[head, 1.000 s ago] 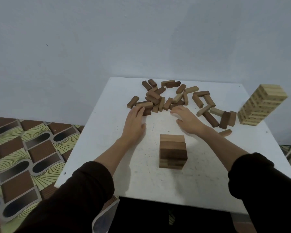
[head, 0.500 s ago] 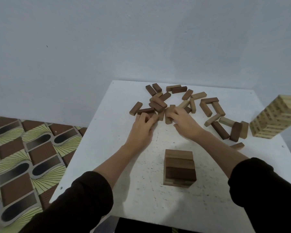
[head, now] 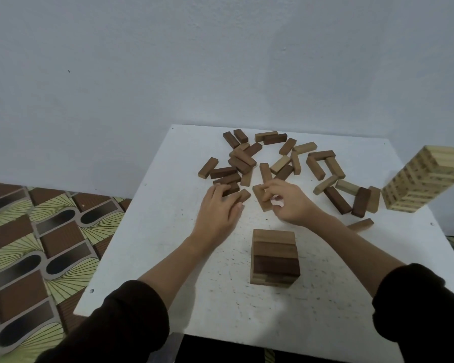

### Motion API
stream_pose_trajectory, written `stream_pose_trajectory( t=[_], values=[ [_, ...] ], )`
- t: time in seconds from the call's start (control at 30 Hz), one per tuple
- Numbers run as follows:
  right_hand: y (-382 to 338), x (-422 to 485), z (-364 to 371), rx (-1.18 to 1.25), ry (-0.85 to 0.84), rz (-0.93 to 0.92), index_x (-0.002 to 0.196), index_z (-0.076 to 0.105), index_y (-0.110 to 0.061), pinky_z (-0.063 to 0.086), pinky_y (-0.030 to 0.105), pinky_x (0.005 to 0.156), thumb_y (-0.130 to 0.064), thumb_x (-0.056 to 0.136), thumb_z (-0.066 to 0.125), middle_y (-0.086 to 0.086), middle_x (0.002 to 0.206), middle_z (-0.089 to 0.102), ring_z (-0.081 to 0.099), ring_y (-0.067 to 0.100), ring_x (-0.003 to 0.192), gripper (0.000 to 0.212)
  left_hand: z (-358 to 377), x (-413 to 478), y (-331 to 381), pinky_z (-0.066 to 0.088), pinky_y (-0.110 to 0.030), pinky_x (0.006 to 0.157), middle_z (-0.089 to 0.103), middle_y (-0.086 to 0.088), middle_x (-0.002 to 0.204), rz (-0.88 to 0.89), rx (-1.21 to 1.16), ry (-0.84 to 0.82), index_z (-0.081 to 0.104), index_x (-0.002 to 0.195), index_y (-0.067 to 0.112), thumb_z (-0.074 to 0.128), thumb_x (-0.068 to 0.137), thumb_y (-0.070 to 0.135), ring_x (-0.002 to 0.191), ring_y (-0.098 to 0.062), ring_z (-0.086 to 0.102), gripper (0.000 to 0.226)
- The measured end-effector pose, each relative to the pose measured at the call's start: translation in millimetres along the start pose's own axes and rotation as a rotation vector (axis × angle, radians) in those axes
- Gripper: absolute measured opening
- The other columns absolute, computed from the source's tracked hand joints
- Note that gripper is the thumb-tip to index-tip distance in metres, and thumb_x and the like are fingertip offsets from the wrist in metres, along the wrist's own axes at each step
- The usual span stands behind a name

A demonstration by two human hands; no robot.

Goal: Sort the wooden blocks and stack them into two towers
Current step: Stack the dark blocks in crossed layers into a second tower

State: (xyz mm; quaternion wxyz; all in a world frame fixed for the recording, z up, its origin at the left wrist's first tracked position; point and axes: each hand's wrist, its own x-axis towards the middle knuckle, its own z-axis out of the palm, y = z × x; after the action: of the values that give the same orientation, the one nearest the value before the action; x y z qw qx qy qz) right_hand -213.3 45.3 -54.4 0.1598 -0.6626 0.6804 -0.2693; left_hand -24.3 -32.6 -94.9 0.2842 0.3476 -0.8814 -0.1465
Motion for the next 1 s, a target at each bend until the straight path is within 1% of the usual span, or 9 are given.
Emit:
stream_pose_trajectory(
  t=[0.07, 0.2, 0.3, 0.37, 0.47, 0.63, 0.73, 0.87, 1.0],
  values=[
    [-3, -2, -1, 0.107, 0.021, 0.055, 0.090, 0.069, 0.002, 0.043, 0.014, 0.080, 0.016, 0.072, 0.059, 0.014, 0.113, 0.062, 0.057, 0.023, 0.104, 0.025, -1, -2, 5, 0.042, -0.034, 0.093, 0.055, -0.007, 0.120, -0.001, 0.003, 0.000, 0.066, 0.114, 0.014, 0.052, 0.092, 0.026, 0.115, -0.020, 0.042, 0.029],
    [-12, -2, -2, 0.257, 0.013, 0.183, 0.105, 0.064, -0.003, 0.052, 0.027, 0.084, 0.013, 0.074, 0.064, 0.006, 0.110, 0.057, 0.058, 0.019, 0.097, 0.034, -3, -1, 18, 0.037, -0.028, 0.091, 0.053, -0.003, 0.117, -0.010, -0.065, -0.032, 0.066, 0.113, 0.014, 0.056, 0.092, 0.023, 0.110, -0.015, 0.036, 0.026],
    [-12, -3, -1, 0.312, -0.048, 0.222, 0.127, 0.052, -0.010, 0.053, 0.022, 0.077, 0.003, 0.072, 0.075, 0.001, 0.122, 0.047, 0.055, 0.016, 0.098, 0.060, -4, 3, 24, 0.038, -0.028, 0.097, 0.045, 0.001, 0.122, -0.077, -0.218, -0.159, 0.061, 0.120, 0.014, 0.061, 0.088, 0.025, 0.109, -0.010, 0.030, 0.033],
    [-10, -4, -1, 0.290, -0.082, 0.218, 0.135, 0.045, -0.014, 0.050, 0.016, 0.072, -0.004, 0.072, 0.078, -0.004, 0.125, 0.042, 0.053, 0.016, 0.098, 0.072, -6, 7, 25, 0.041, -0.029, 0.100, 0.037, 0.003, 0.126, -0.181, -0.368, -0.259, 0.049, 0.130, 0.016, 0.071, 0.079, 0.028, 0.115, -0.012, 0.035, 0.057],
    [-6, -6, -1, 0.271, -0.093, 0.233, 0.137, 0.043, -0.017, 0.046, 0.014, 0.070, -0.010, 0.073, 0.078, -0.008, 0.123, 0.042, 0.051, 0.014, 0.096, 0.074, -9, 13, 21, 0.049, -0.032, 0.095, 0.030, 0.006, 0.133, -0.276, -0.501, -0.353, 0.034, 0.141, 0.022, 0.084, 0.059, 0.035, 0.113, -0.021, 0.048, 0.096],
    [-1, -10, 1, 0.256, -0.103, 0.224, 0.137, 0.043, -0.016, 0.044, 0.010, 0.071, -0.014, 0.074, 0.077, -0.006, 0.123, 0.045, 0.051, 0.011, 0.096, 0.072, -15, 25, 15, 0.044, -0.044, 0.102, 0.015, 0.008, 0.148, -0.195, -0.383, -0.565, 0.012, 0.149, 0.025, 0.089, 0.052, 0.034, 0.126, -0.029, 0.037, 0.124],
    [1, -11, 3, 0.281, -0.096, 0.227, 0.136, 0.043, -0.016, 0.044, 0.010, 0.071, -0.013, 0.074, 0.077, -0.005, 0.124, 0.045, 0.050, 0.007, 0.092, 0.071, -14, 29, 15, 0.042, -0.042, 0.104, 0.017, 0.003, 0.148, -0.167, -0.333, -0.590, 0.012, 0.150, 0.022, 0.090, 0.056, 0.030, 0.125, -0.026, 0.035, 0.122],
    [4, -12, 5, 0.310, -0.070, 0.236, 0.136, 0.043, -0.018, 0.044, 0.008, 0.069, -0.014, 0.074, 0.078, -0.007, 0.122, 0.044, 0.049, 0.006, 0.089, 0.072, -10, 28, 18, 0.047, -0.037, 0.097, 0.030, 0.001, 0.135, -0.190, -0.381, -0.478, 0.027, 0.145, 0.019, 0.088, 0.060, 0.034, 0.119, -0.021, 0.042, 0.106],
    [8, -12, 7, 0.309, -0.094, 0.229, 0.139, 0.037, -0.022, 0.043, 0.006, 0.070, -0.020, 0.072, 0.080, -0.009, 0.122, 0.042, 0.049, 0.007, 0.092, 0.080, -7, 26, 24, 0.049, -0.036, 0.095, 0.034, 0.001, 0.125, -0.212, -0.430, -0.401, 0.036, 0.139, 0.019, 0.085, 0.066, 0.029, 0.115, -0.017, 0.044, 0.089]
  ],
)
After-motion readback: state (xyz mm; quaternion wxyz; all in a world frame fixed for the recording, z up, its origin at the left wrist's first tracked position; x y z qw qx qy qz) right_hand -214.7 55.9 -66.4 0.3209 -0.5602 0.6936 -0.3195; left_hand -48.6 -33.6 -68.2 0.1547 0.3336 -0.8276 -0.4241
